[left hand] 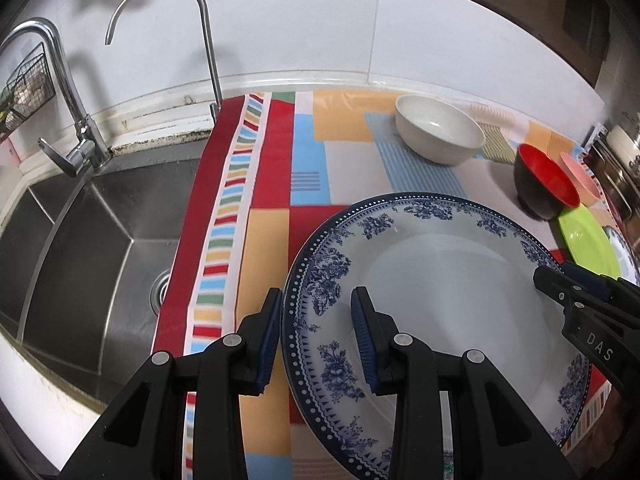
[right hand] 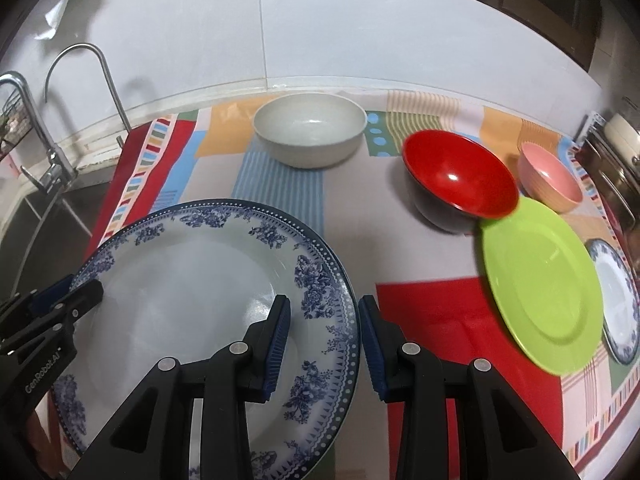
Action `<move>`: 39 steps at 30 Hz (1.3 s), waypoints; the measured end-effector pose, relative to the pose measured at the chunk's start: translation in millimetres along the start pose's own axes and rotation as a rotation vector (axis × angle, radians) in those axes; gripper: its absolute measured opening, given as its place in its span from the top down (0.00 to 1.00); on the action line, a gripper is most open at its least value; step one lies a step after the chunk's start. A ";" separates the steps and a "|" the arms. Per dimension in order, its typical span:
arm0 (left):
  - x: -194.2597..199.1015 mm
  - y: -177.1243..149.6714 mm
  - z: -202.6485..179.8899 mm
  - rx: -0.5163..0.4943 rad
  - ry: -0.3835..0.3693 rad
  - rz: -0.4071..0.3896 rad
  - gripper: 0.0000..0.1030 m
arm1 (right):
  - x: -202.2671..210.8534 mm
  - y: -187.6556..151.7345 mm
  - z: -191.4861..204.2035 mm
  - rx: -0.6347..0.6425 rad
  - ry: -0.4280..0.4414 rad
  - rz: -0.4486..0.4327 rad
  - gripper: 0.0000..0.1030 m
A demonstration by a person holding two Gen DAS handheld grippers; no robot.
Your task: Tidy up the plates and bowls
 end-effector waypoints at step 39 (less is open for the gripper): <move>-11.2 -65.4 -25.8 -0.028 -0.015 0.159 0.65 | -0.3 -67.2 -24.1 0.000 -0.018 0.130 0.64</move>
Point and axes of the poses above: each gripper's, at about its wrist camera, not at the fingertips, and x roughly against the way its jaws point, z to its left, y to its top, the point moved 8 cm from there along -x, roughly the way its jaws point, and after that the axes turned 7 degrees about -x, right-handed, at the moved point
